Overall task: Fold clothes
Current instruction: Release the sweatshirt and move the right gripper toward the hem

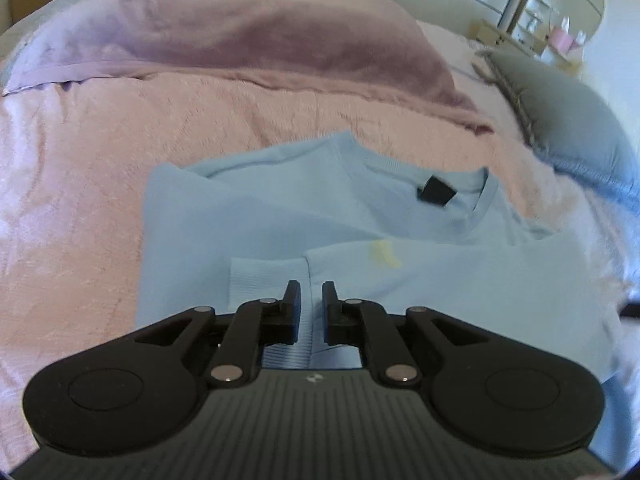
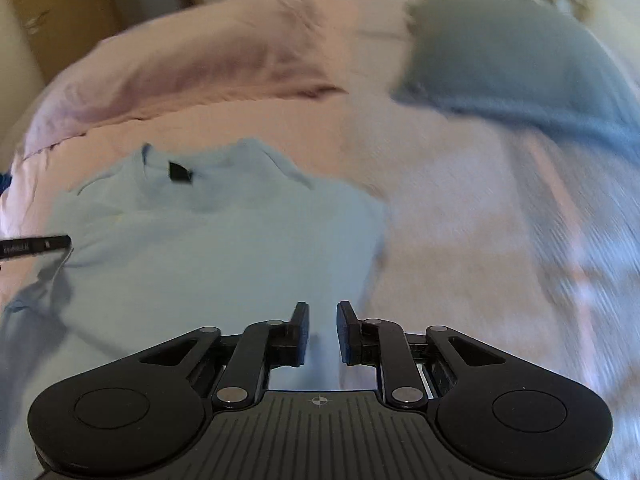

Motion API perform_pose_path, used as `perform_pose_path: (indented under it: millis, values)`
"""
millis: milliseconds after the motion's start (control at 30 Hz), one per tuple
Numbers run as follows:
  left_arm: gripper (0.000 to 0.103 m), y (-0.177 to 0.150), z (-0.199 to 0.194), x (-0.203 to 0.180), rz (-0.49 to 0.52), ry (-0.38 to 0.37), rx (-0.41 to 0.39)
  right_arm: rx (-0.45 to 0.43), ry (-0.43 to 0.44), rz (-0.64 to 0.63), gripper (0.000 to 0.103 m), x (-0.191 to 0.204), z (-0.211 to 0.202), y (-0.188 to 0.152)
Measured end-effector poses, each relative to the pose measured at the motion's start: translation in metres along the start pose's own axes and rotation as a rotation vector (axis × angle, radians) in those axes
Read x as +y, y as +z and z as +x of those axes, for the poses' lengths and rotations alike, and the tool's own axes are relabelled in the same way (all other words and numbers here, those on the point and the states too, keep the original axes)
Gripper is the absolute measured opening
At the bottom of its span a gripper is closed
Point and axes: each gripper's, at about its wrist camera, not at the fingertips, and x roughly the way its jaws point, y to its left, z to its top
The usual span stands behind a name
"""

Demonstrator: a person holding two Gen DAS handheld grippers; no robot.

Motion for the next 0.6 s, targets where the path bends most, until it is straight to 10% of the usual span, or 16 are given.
perform_pose_path:
  millis: [167, 600]
  values:
    - [0.007, -0.005, 0.017, 0.009, 0.07, 0.095, -0.011, 0.023, -0.135, -0.117, 0.018, -0.002, 0.077, -0.003]
    - [0.007, 0.018, -0.003, 0.026, -0.098, 0.054, -0.018, -0.006, 0.101, 0.414, 0.018, -0.109, 0.052, 0.053]
